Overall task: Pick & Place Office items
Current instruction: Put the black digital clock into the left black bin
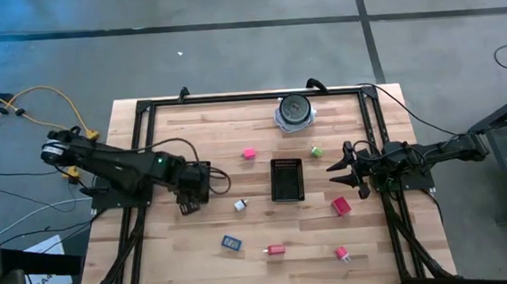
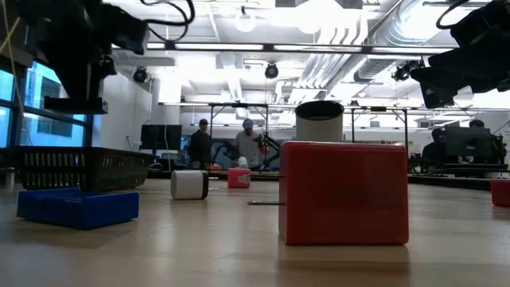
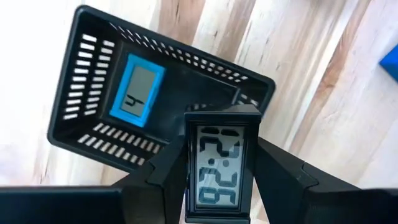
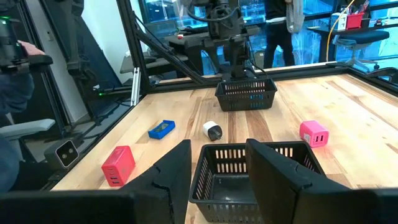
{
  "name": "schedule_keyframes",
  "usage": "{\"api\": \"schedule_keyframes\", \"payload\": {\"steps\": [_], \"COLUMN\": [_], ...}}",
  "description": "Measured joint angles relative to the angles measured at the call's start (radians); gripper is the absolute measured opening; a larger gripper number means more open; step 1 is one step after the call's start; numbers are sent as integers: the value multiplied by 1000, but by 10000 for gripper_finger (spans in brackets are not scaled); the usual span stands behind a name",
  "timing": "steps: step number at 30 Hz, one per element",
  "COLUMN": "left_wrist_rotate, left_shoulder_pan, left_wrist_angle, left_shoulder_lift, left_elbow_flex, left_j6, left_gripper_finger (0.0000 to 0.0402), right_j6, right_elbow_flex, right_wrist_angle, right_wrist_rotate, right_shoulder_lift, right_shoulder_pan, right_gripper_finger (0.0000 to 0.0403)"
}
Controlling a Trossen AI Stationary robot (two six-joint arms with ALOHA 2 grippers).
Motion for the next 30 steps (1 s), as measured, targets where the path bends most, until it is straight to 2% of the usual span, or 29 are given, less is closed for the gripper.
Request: {"api": "schedule_keyframes", "payload": {"steps": [7, 21, 25, 30], "left_wrist_rotate": [44, 166, 230, 259], "left_shoulder_pan": [70, 227, 270, 298], "left_wrist_angle": [108, 351, 408, 417], "left_shoulder_lift": [0, -5, -5, -5], "left_elbow_flex": [-86, -308, -352, -375], "left_j6": [117, 249, 255, 257], "left_gripper_finger": [155, 156, 156, 156], "right_j6": [0, 0, 0, 0], "right_elbow_flex": [0, 0, 0, 0], "right_wrist_angle": [0, 0, 0, 0], "right_wrist_rotate": [0, 0, 0, 0], "right_shoulder_lift": [0, 0, 0, 0], "right_shoulder_pan": [0, 0, 0, 0], "right_gripper_finger": [140, 140, 140, 140]}}
